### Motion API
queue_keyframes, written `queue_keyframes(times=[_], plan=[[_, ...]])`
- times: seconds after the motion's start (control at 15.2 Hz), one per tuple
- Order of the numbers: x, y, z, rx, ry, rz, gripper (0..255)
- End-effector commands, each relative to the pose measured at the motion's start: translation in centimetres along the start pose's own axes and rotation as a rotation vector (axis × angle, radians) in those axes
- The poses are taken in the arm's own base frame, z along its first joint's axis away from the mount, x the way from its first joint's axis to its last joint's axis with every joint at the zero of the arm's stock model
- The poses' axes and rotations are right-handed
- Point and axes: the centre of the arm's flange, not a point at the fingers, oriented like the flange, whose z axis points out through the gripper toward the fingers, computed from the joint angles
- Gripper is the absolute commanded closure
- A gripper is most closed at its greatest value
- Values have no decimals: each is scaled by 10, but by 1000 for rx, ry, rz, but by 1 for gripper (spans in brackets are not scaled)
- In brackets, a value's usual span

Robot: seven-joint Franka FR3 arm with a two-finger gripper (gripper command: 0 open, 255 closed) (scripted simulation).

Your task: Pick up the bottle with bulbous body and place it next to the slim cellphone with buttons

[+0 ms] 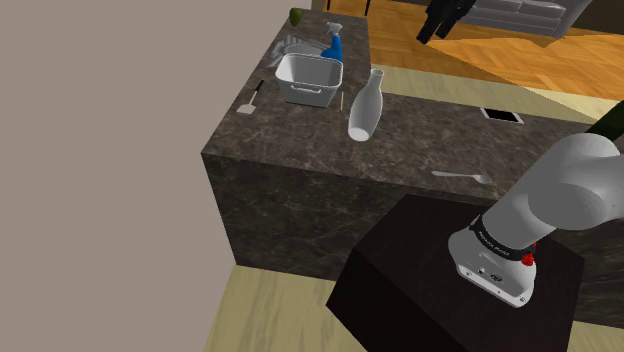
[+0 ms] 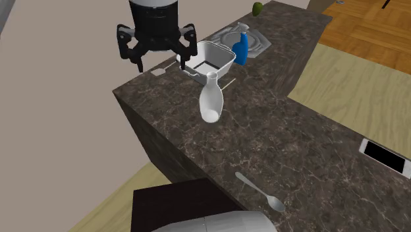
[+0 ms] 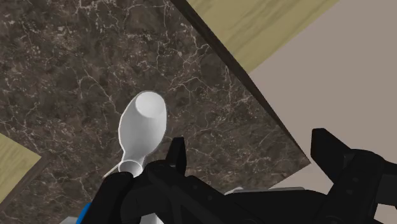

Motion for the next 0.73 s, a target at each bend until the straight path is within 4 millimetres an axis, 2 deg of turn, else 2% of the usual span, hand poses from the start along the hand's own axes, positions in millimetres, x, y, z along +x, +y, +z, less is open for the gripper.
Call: queue_keyframes(times=[0.0, 0.66], plan=[[0, 0, 0, 0, 0, 0, 0], [63, 74, 87, -37, -24, -27, 0]])
